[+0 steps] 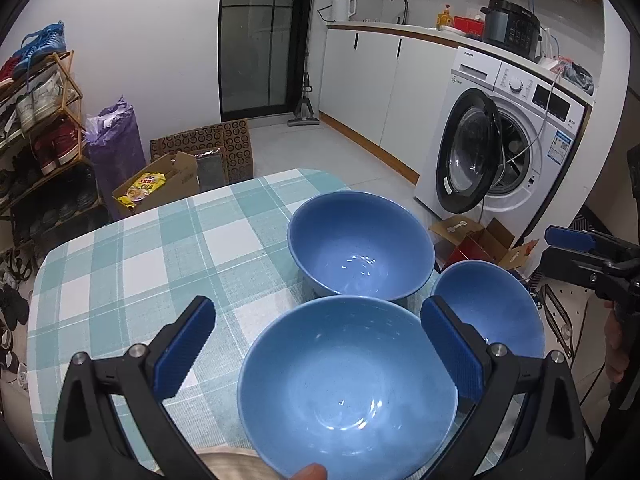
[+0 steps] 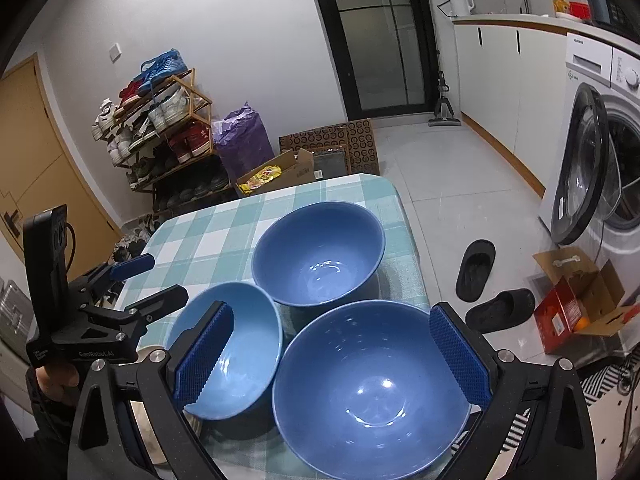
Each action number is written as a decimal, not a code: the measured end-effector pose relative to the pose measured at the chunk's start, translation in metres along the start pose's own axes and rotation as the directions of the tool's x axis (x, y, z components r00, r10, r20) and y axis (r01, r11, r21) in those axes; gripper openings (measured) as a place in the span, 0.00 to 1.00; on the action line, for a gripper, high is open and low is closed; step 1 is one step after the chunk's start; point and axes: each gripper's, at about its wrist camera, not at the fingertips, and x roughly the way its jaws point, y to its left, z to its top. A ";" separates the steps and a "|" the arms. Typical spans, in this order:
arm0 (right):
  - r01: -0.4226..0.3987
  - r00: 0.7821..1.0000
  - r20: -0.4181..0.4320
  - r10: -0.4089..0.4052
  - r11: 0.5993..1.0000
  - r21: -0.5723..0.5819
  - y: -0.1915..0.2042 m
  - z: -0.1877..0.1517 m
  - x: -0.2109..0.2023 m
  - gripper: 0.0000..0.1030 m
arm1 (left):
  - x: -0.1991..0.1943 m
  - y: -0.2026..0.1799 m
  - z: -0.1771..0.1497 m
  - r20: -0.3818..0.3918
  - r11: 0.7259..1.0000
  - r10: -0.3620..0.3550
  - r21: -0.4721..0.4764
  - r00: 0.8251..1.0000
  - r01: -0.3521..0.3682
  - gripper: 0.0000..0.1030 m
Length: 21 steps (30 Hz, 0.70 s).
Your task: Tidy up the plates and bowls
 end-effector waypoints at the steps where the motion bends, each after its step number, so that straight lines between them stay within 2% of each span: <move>1: -0.001 1.000 0.001 0.001 1.000 0.003 -0.002 0.002 0.000 0.97 | 0.002 0.000 0.002 -0.003 1.000 -0.001 0.000 1.000 0.001 1.00; 10: 0.005 1.000 -0.010 -0.005 1.000 0.017 -0.017 0.015 0.004 0.97 | 0.016 -0.001 0.015 -0.017 1.000 -0.009 -0.009 1.000 0.009 1.00; 21: -0.006 0.999 -0.049 0.007 0.999 0.036 -0.027 0.017 0.032 0.97 | 0.041 0.007 0.014 -0.063 1.000 -0.001 -0.015 0.998 0.000 1.00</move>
